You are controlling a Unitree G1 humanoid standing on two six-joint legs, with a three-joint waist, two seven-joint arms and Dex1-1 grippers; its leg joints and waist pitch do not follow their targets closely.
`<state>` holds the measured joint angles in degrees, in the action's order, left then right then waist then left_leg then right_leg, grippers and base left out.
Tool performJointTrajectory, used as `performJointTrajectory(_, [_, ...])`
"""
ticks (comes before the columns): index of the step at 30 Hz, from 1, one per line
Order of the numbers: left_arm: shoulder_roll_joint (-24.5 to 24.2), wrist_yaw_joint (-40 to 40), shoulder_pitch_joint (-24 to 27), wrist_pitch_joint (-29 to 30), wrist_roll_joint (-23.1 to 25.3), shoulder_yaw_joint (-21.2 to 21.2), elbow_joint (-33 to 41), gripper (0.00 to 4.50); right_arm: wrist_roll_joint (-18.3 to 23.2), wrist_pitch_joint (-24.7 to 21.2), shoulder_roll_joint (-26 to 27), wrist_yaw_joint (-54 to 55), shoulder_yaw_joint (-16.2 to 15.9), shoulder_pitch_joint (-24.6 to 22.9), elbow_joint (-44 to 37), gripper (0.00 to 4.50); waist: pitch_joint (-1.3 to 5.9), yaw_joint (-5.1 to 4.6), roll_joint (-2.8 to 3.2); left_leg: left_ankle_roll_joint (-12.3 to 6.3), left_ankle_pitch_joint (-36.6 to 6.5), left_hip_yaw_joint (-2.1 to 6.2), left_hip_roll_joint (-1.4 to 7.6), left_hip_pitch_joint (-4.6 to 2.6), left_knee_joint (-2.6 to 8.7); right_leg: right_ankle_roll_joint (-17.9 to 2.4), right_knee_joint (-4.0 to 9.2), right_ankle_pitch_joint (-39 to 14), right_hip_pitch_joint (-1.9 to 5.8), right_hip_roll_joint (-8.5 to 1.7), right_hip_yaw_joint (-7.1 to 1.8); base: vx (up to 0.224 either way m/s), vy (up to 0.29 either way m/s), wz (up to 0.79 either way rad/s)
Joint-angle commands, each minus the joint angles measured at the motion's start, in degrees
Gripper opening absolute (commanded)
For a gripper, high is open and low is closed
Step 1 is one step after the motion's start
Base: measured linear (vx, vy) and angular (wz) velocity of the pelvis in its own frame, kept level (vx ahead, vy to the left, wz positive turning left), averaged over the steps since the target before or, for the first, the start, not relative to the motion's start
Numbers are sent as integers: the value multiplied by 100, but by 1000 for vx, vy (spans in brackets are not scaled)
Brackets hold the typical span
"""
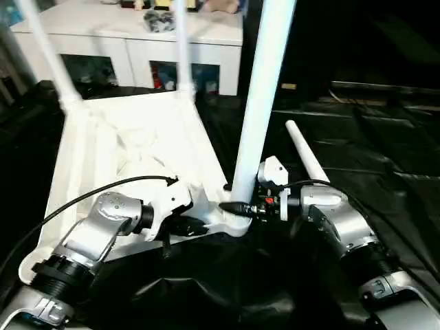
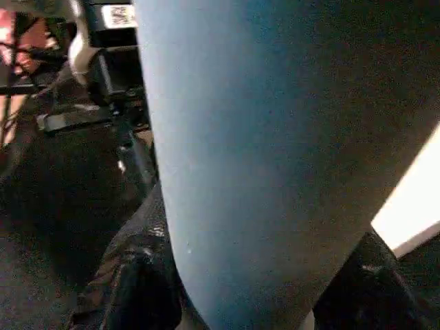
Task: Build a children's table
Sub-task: Insert table leg to table base, then rotate leg to tighten
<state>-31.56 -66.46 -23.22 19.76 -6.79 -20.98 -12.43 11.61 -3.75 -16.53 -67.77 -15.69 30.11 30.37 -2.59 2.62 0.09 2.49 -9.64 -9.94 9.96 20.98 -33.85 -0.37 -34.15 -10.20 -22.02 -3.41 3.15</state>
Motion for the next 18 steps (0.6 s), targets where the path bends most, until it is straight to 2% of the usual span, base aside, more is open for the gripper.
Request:
performJointTrajectory(1, [0,-446,-140,-163,-158,-90,462,0,-382,-284,-148,-150,-460,-313,480,191,264,-20,58,136,-2582,145,337,-155,486,-1153,476,-2335,58,-456,-291,0,0,0])
performJointTrajectory(8, [-75,-637,-135,-114,-232,-116,546,0,-373,-293,-183,-521,-522,-327,445,191,268,21,67,125,-2443,133,339,-145,495,-1207,464,-2212,84,-461,-297,0,0,0])
performJointTrajectory(13, [-40,-580,-140,-65,-242,-72,485,0,-385,-272,-169,-536,-487,-355,456,191,264,27,63,169,-2511,148,339,-143,506,-1152,472,-2356,89,-468,-290,0,0,0])
performJointTrajectory(17, [214,-6,-256,171,-159,118,310,0,-453,-70,183,516,-61,-259,844,191,245,9,44,212,-2586,156,334,-142,509,-1090,495,-2625,67,-485,-291,0,0,0])
performJointTrajectory(18, [250,74,-275,199,-145,138,294,0,-474,-54,227,697,-11,-232,916,191,224,-14,40,237,-2729,172,320,-152,508,-1008,533,-2928,51,-487,-273,0,0,0])
